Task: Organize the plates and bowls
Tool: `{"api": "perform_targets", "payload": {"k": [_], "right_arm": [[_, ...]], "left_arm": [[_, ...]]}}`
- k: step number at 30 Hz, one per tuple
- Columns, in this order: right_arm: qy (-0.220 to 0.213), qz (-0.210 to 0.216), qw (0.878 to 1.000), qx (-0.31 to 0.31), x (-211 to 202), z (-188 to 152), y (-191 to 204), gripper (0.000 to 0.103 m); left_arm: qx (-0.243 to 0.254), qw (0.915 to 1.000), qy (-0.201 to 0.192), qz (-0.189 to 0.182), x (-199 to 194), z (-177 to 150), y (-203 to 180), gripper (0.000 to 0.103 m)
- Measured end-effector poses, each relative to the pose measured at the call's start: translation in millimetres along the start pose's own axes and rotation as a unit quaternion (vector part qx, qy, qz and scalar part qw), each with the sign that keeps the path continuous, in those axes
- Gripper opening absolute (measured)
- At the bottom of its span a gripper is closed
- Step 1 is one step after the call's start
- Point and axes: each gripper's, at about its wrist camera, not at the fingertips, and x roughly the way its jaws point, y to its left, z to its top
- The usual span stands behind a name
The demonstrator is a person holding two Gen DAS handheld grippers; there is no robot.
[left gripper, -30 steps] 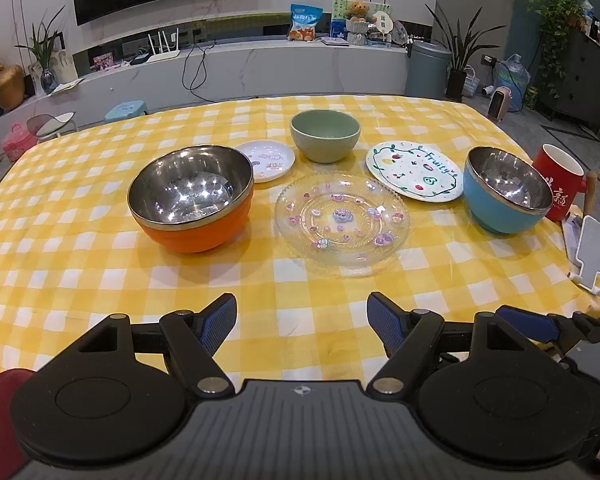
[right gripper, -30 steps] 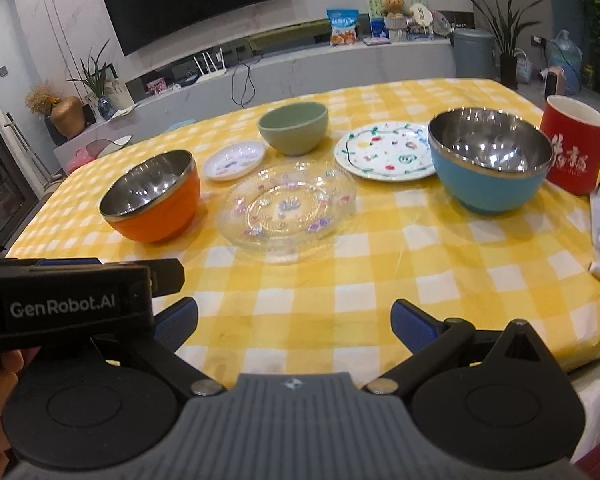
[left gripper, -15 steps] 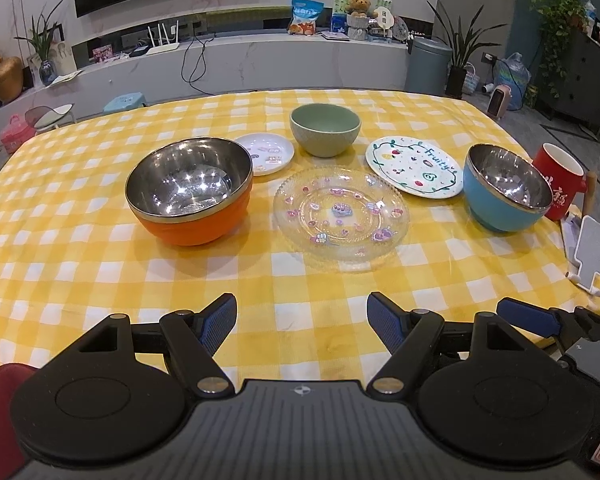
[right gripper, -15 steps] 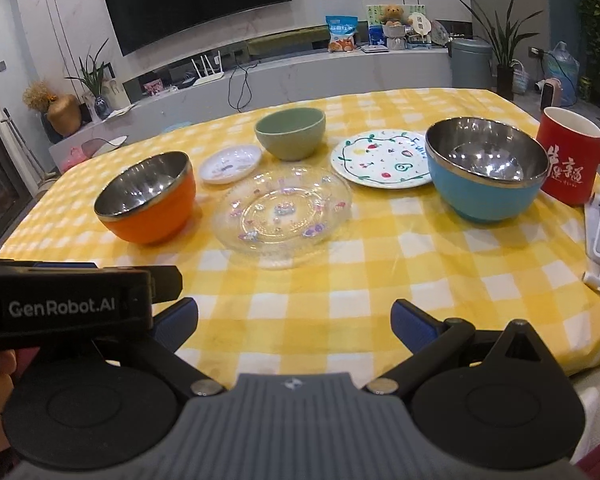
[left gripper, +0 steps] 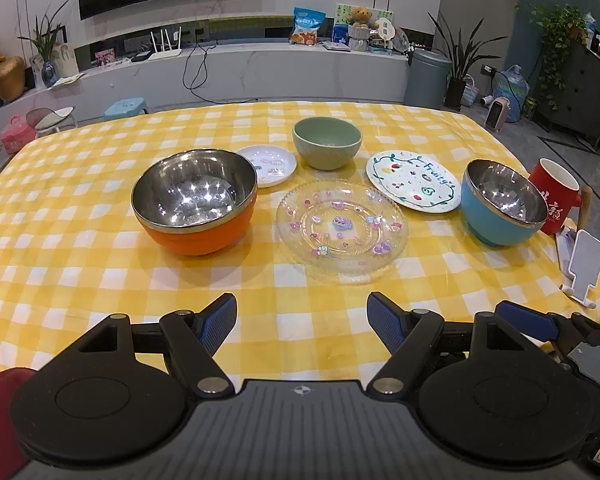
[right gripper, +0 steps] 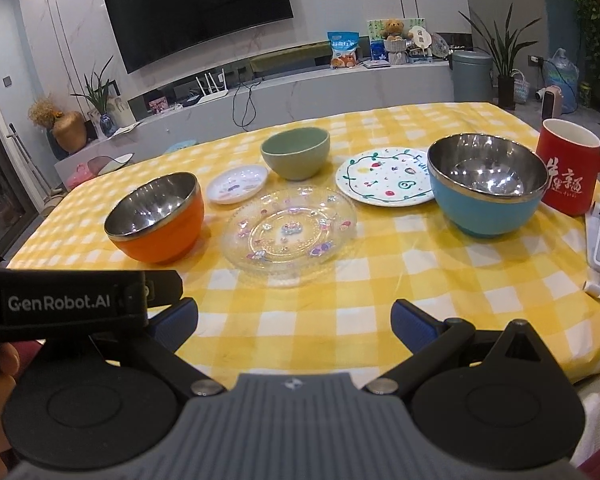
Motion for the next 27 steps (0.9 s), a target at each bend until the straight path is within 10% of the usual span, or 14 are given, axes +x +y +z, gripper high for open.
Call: {"api": "perform_targets", "payload": {"k": [18,27], "right_arm": [[0.073,0.032,0.997,-0.023,16,-9,7,0.100],[-0.038,0.004,0.999,-0.029,-4,3,2,0.100]], "left_arm": [[0.004,1.0000,0.008,-0.003,2,-1,-1,0.087],[-0.020,0.9994,-0.017,-0.023,-8,3,8,0.087]]}}
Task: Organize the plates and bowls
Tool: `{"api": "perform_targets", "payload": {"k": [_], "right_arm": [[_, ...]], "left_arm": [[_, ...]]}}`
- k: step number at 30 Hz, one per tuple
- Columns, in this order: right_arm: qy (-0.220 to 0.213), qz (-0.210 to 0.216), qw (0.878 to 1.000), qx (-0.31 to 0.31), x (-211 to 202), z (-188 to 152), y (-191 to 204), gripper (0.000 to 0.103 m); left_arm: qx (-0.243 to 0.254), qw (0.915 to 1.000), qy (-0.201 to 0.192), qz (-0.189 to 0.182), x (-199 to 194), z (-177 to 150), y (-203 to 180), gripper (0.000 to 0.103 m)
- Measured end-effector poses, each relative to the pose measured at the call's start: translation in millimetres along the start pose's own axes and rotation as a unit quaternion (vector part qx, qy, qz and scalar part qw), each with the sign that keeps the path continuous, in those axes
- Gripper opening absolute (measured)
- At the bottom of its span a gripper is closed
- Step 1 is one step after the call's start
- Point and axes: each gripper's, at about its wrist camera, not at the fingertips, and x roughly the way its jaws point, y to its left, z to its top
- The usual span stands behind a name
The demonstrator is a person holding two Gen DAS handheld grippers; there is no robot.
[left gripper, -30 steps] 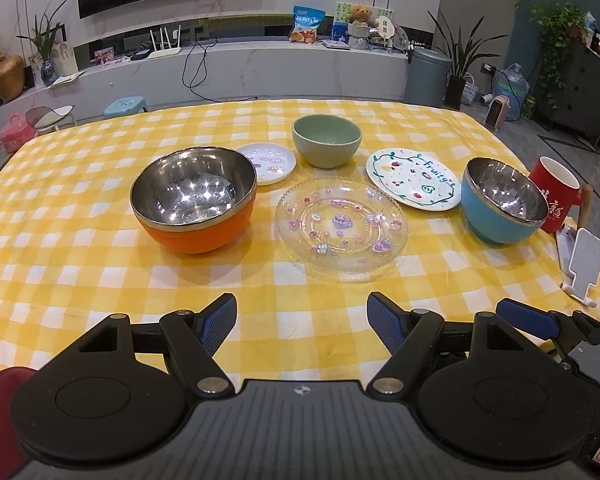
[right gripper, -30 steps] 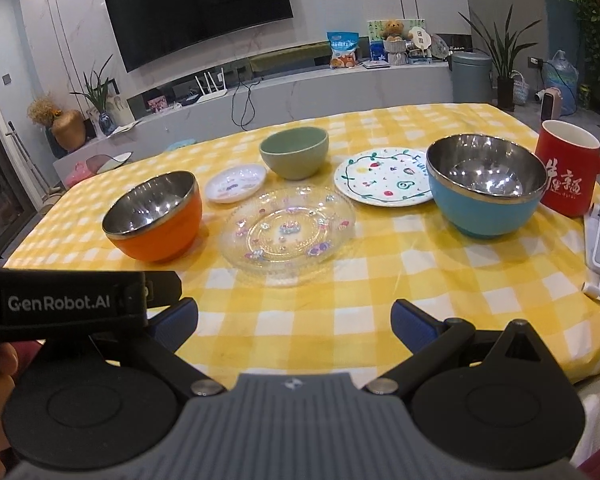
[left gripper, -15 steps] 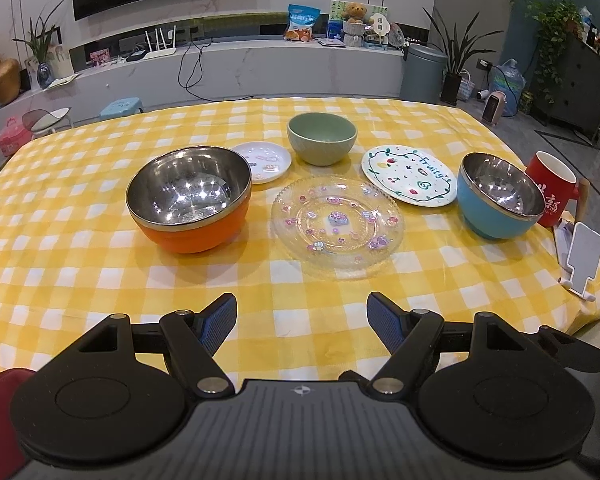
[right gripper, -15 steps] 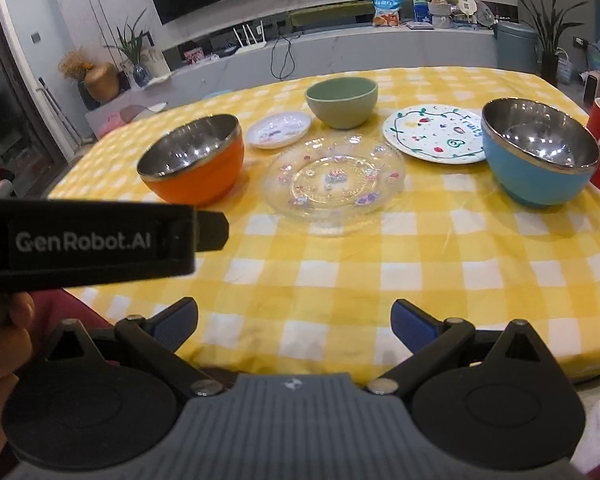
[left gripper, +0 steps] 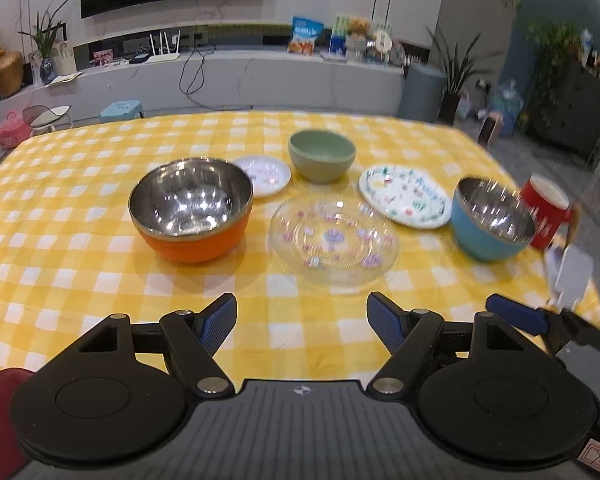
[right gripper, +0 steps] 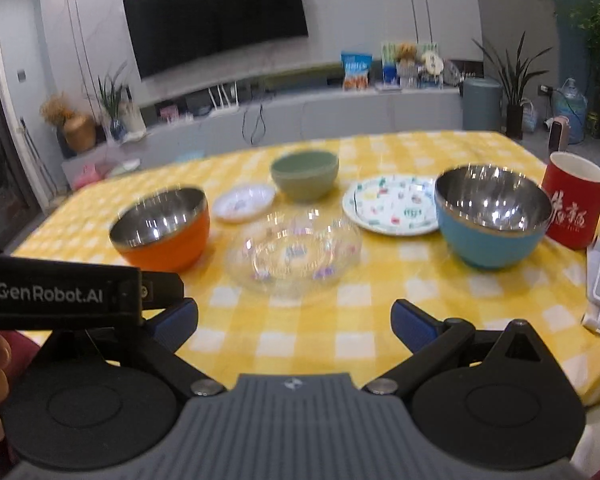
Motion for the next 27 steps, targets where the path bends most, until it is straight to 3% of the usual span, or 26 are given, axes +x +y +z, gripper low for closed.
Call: {"api": "perform_targets", "payload": {"k": [9,18,24,27], "right_arm": [[-0.015,0.009,1.000,0.009,-10,18,4,0.100],[-0.039,0.018,0.999,0.023,-16,67,-2,0.101],[-0.048,0.030,0.998,0.034,-3,106,-9,0.100],[-0.028,0.037,0.998,0.053,16,122,-9,0.101]], "left_arm": [[-0.011,0.9997,-0.020,0.009,-13,13,6,0.087],[-0.075,0.9927,-0.067,0.067,-29,63,41,0.087],[-0.093,0.9884,-0.062,0.103,-15,89,76,0.087],[-0.101,0.9881,-0.049,0.106,3,101,98,0.087]]}}
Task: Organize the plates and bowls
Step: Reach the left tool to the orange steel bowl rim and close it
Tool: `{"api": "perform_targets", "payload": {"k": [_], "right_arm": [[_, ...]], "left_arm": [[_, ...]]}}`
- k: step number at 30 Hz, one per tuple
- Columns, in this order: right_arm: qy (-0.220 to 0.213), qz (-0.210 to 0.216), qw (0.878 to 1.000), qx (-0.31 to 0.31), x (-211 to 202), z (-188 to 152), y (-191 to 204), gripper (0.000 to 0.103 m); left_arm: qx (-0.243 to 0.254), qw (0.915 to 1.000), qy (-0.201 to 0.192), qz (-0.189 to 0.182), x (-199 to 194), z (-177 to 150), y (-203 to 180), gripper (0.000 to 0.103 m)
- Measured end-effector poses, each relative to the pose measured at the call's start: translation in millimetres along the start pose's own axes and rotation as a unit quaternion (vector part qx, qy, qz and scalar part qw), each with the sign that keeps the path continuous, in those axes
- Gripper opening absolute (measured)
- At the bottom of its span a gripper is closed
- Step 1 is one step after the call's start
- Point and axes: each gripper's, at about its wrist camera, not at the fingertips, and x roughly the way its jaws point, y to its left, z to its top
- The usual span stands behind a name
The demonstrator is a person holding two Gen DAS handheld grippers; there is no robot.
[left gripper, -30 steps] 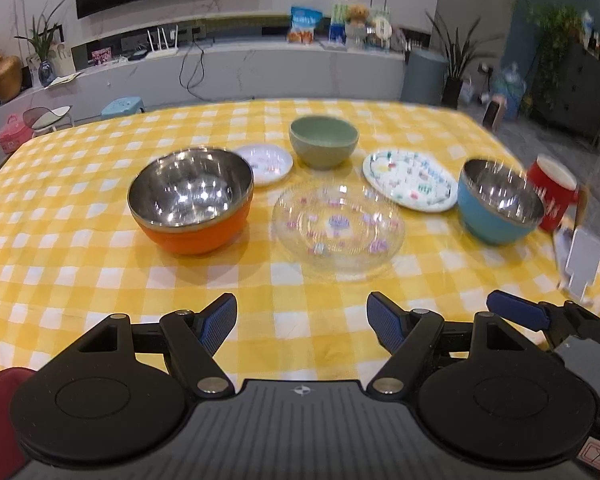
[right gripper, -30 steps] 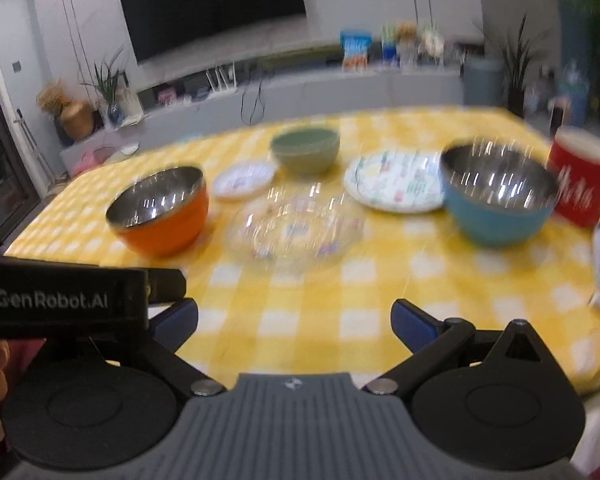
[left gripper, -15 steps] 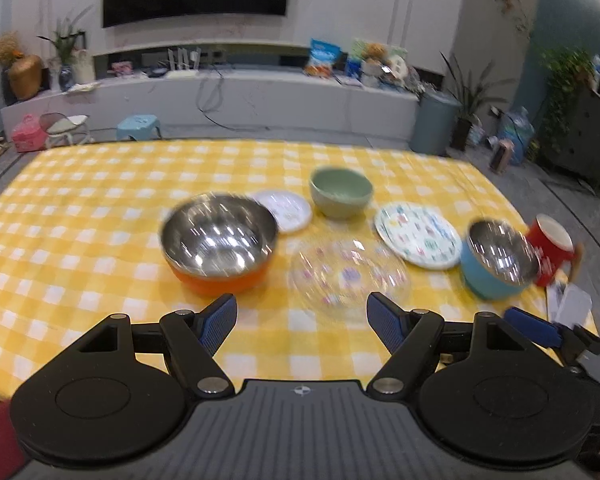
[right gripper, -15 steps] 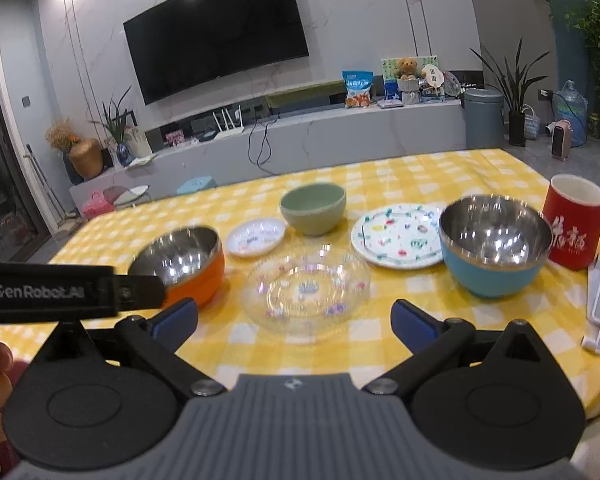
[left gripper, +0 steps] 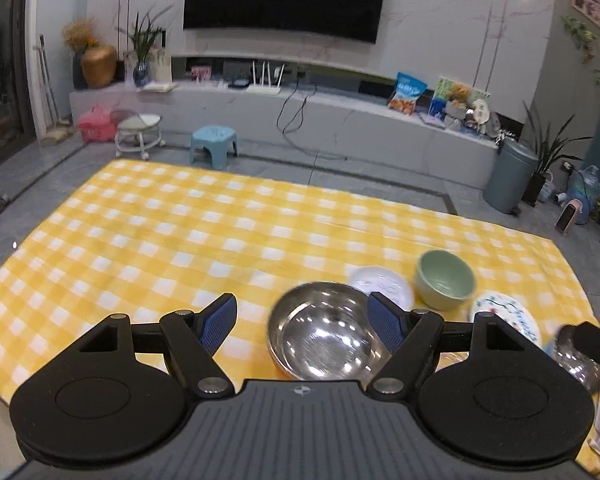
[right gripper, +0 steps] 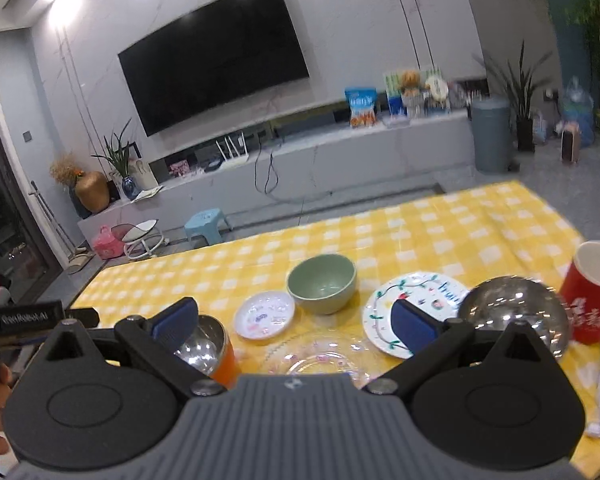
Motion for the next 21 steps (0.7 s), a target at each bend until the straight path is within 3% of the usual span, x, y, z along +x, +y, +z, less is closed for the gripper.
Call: {"api": "perform_targets", "payload": {"k": [7,9,11,16,21], "right_arm": [[0.112,0.054,0.991,0.049,73,6,13,0.100],[0.131,0.059,0.989,0.041,92,1,22,0.100],[0.153,0.071,0.985,0.041,111,-5,29,0.100],[0.189,0.076,0.978,0.053,154,-24,39,0.081],[0.222,0.068,0.972,0.035,183,-39,44,0.075]], "left_arm": [[0.004,0.9984,0.051,0.022,54,-3,21,0.083],[0.024,0.9966,0.076,0.021,69,-13,23,0.070],[0.034,0.9943,0.100,0.013,82,-21,22,0.067],[0.035,0.9898,0.137,0.018,99,-34,16,0.064],[0.087,0.9850,0.148,0.019,100,-45,2,0.064]]}}
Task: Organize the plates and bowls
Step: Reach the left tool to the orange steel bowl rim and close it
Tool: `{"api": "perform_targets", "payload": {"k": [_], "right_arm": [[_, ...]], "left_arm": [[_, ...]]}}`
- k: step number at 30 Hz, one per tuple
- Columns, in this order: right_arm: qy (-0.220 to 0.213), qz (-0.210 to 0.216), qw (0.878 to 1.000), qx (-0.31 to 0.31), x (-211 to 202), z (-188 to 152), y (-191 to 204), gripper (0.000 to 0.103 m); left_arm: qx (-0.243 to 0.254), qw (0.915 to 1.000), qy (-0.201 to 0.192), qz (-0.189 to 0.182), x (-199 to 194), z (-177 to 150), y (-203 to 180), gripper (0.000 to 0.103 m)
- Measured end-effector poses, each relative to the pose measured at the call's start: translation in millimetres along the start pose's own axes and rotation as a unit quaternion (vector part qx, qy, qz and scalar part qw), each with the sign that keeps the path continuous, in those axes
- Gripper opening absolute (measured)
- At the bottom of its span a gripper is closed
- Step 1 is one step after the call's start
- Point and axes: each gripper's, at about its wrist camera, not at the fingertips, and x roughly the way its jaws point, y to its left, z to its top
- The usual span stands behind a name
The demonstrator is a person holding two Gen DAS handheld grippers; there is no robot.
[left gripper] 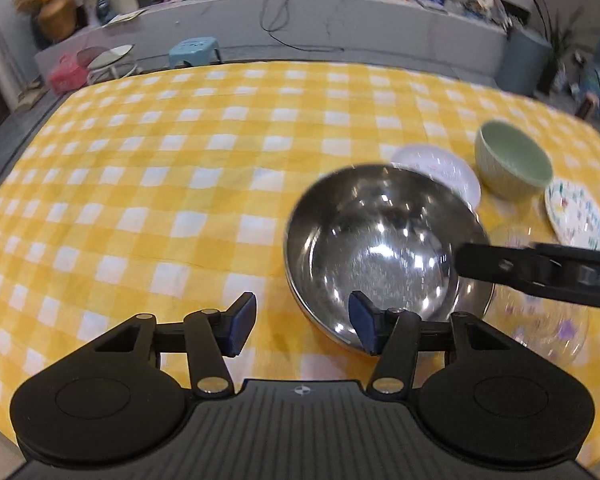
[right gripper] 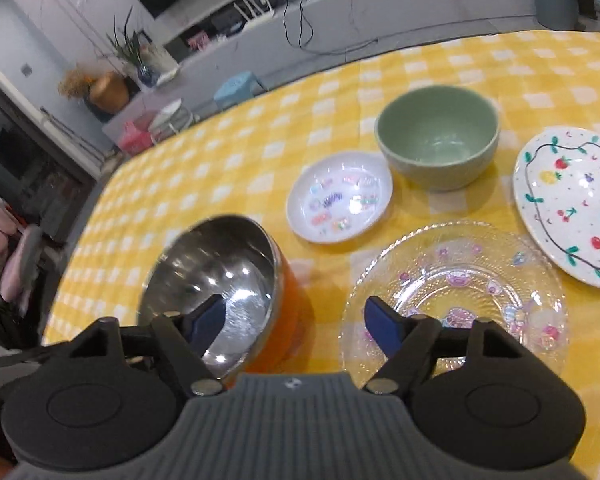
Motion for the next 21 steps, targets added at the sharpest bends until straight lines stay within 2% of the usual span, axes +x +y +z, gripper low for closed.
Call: {"api": "perform_targets", "payload": {"k": [3,8,10,12,15,21], "right_arm": [[0.006,-0.002,1.000,-0.015,10,-4,4,0.071],[0.007,-0.020,0.999,-0.040,23,-5,13,0.068],[0.003,-0.036,0.998,-0.060,25,-5,17,0.065],[-0.001,-0.043,0.997,-0.066,26,-5,18,0.062],[-0.008,-0.060,0.995,-0.080,27,-7,20,0.051],[-0.020,-0.072,0.993,-0.096,26,-11,23,0.045]], "left_arm": [[0.005,1.0000,0.001,0.003,4,1,-3,0.064],[-0.017,0.9996,0.016,-0.014,17,1,1,0.062],[-0.018,0.9995,0.023,-0.014,21,2,1,0.054],[-0.020,0.9996,0.017,-0.010,20,2,2,0.034],[-0.032,0.9993,0.013,-0.012,19,5,3,0.022],[-0.062,0.9976,0.019,-0.025,20,6,9,0.018]]}}
